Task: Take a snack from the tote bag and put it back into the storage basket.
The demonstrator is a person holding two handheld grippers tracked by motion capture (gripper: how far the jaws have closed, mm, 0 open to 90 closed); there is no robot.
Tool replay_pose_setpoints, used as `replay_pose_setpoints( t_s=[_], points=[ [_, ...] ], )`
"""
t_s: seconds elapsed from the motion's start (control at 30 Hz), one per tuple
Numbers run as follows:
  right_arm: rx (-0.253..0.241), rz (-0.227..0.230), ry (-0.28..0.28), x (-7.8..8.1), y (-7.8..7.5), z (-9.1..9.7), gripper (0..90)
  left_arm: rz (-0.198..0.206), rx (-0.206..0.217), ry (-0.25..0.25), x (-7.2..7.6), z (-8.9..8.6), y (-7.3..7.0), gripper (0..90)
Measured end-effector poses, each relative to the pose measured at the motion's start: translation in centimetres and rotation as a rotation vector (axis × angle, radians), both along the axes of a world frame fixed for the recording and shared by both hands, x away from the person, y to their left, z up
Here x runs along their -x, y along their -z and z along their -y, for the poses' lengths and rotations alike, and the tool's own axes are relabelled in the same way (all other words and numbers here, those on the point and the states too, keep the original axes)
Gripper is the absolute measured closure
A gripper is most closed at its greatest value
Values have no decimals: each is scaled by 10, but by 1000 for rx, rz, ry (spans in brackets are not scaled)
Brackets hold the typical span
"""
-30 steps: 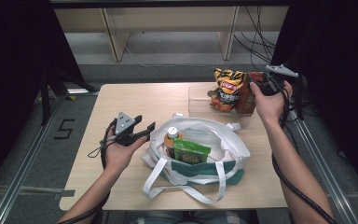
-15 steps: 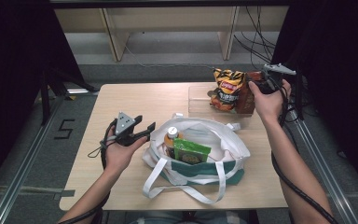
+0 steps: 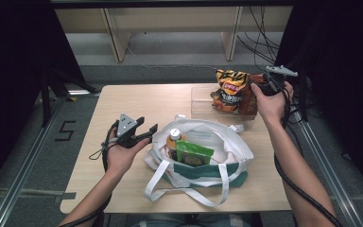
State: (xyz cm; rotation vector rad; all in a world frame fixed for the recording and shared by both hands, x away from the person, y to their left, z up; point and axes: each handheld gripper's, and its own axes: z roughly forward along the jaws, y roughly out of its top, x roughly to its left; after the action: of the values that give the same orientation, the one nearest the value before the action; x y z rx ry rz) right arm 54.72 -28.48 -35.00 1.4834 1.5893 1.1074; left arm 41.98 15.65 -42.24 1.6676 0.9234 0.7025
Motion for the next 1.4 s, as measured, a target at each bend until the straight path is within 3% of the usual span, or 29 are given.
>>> replay_pose_setpoints(
  t_s=[0.27,0.5,0.77,0.8,1.1,1.4],
  points=[
    [19,-7,-5,-3,4,-1,385,-1,0,5,-1,1,1,394],
    [17,-61,1,-7,17,-4,379,-3,1,3,-1,0,2,395],
    [35,-59,-19,-7,20,-2,337,-4,1,3,-1,0,2,395],
    [30,-68,-14,-5,18,-3,326,-5,1,3,-1,0,2,395],
    [29,-10,-39,13,0,2,289,-2,3,4,0,1,2,395],
    [12,6,-75,39,-3,12,302,5,11,-1,1,2,1,396]
  ],
)
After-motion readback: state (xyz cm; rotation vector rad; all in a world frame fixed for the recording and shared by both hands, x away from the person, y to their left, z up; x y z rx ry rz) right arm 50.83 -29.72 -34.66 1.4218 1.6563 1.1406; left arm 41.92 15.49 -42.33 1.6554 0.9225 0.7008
